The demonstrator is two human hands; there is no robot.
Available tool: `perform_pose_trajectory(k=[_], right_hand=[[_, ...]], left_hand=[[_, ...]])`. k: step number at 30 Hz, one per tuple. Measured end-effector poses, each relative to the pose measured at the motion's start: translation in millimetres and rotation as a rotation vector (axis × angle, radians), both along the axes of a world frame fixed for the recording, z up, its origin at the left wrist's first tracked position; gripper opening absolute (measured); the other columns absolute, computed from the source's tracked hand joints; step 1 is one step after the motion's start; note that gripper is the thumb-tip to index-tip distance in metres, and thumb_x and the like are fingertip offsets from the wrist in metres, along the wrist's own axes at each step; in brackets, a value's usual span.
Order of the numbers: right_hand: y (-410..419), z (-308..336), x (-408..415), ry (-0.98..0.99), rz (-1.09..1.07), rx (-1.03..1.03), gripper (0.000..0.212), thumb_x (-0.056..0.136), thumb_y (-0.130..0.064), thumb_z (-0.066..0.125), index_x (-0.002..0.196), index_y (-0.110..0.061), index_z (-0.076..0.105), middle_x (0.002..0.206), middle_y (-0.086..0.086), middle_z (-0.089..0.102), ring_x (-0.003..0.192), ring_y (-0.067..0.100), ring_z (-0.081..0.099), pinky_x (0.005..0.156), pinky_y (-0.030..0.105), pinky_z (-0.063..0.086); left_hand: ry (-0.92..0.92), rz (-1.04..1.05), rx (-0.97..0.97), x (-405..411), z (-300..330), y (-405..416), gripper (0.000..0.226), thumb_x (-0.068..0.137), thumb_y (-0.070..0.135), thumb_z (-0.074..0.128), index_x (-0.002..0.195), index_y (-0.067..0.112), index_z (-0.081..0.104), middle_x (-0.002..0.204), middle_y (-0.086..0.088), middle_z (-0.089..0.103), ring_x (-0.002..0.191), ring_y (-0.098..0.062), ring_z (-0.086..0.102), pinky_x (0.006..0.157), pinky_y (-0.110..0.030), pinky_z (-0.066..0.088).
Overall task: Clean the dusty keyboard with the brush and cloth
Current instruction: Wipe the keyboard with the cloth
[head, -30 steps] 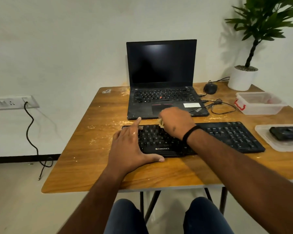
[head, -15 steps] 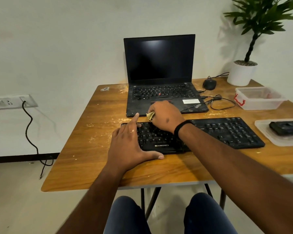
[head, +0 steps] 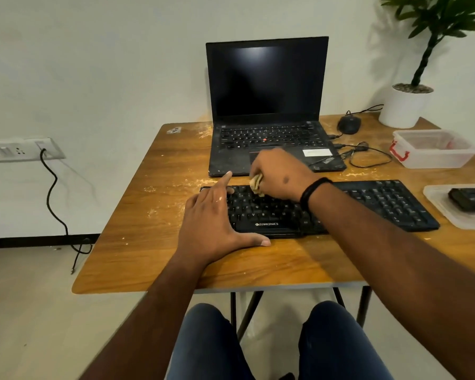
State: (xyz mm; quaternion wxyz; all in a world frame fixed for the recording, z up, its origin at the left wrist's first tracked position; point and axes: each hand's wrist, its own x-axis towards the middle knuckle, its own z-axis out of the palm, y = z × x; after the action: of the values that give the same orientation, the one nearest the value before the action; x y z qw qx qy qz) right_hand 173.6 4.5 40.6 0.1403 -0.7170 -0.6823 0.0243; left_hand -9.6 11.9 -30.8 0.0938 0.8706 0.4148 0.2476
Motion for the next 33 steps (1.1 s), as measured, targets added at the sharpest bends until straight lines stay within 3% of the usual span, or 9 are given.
perform_pose_trajectory(k=[3,7,11,14,18,20,25,29,33], right_hand=[[0.3,-14.6,3.2,-0.071,-0.051,0.012,0.020,0.089,-0.010,0.063,0.102,-0.019,0.076,0.104,0.003,0.071,0.099,0.022,0.065,0.079,0.033,0.053],[2.6,-3.8,12.3,0.037,-0.084,0.061,0.027,0.085,-0.004,0.062,0.102,-0.018,0.078,0.105,0.004,0.074,0.095,0.023,0.067,0.086,0.039,0.057],[-8.7,-11.1,8.0,-0.091,-0.003,0.038,0.022,0.089,-0.006,0.061,0.100,-0.016,0.078,0.101,0.004,0.072,0.087,0.020,0.064,0.073,0.030,0.051],[-4.4,-13.9,12.8,-0.134,-0.024,0.048,0.022,0.090,-0.007,0.062,0.105,-0.016,0.076,0.106,0.006,0.070,0.098,0.024,0.064,0.081,0.033,0.054],[-4.8,1.3,26.2,-0.002,-0.085,0.003,0.023,0.087,-0.003,0.062,0.098,-0.015,0.078,0.098,0.005,0.075,0.086,0.020,0.066,0.083,0.037,0.058],[-11.6,-0.7,25.7,-0.029,-0.048,-0.028,0.023,0.087,-0.004,0.063,0.098,-0.016,0.078,0.098,0.005,0.074,0.088,0.021,0.067,0.081,0.039,0.059],[-12.2,-12.9,24.2,-0.107,-0.092,0.052,0.027,0.091,-0.004,0.060,0.109,-0.015,0.076,0.113,0.008,0.068,0.108,0.026,0.061,0.093,0.035,0.050],[-14.1,-3.2,23.4,0.056,-0.063,0.082,0.029,0.086,-0.003,0.062,0.105,-0.016,0.079,0.108,0.003,0.073,0.098,0.020,0.066,0.091,0.037,0.056],[-16.3,-14.6,25.1,-0.031,-0.089,0.033,0.021,0.088,-0.008,0.064,0.101,-0.016,0.078,0.100,0.005,0.074,0.091,0.022,0.068,0.083,0.039,0.059]], left_hand=[[0.000,-0.006,0.004,-0.1,1.2,-1.5,0.142,0.042,0.102,0.060,0.156,0.027,0.021,0.145,0.007,0.050,0.137,-0.014,0.042,0.118,-0.041,0.026],[0.002,-0.002,0.005,-1.7,1.3,-1.1,0.140,0.042,0.101,0.061,0.155,0.027,0.023,0.144,0.008,0.051,0.136,-0.016,0.043,0.116,-0.041,0.026],[0.000,-0.002,0.005,-0.7,1.8,-1.6,0.139,0.042,0.101,0.061,0.155,0.028,0.023,0.142,0.009,0.052,0.135,-0.015,0.044,0.115,-0.041,0.028],[-0.001,-0.004,-0.004,-1.4,2.5,-2.1,0.137,0.043,0.100,0.062,0.153,0.029,0.024,0.142,0.009,0.052,0.135,-0.014,0.044,0.115,-0.041,0.028],[-0.003,-0.005,-0.010,-1.6,3.2,-1.9,0.137,0.042,0.100,0.061,0.153,0.028,0.024,0.140,0.009,0.053,0.134,-0.014,0.044,0.115,-0.040,0.028],[-0.008,-0.002,-0.012,-1.0,3.3,-2.3,0.138,0.041,0.101,0.059,0.153,0.028,0.024,0.140,0.009,0.054,0.134,-0.014,0.044,0.115,-0.040,0.028],[-0.012,-0.005,-0.016,-1.7,3.9,-2.8,0.137,0.041,0.101,0.059,0.152,0.028,0.025,0.139,0.009,0.054,0.133,-0.014,0.045,0.114,-0.040,0.028],[-0.021,-0.001,-0.015,-2.4,3.3,-3.7,0.136,0.041,0.099,0.062,0.152,0.029,0.025,0.139,0.010,0.054,0.133,-0.013,0.045,0.114,-0.039,0.028],[-0.023,-0.006,-0.018,-1.6,3.9,-2.9,0.135,0.041,0.098,0.065,0.152,0.029,0.025,0.139,0.011,0.053,0.133,-0.013,0.045,0.115,-0.040,0.028]])
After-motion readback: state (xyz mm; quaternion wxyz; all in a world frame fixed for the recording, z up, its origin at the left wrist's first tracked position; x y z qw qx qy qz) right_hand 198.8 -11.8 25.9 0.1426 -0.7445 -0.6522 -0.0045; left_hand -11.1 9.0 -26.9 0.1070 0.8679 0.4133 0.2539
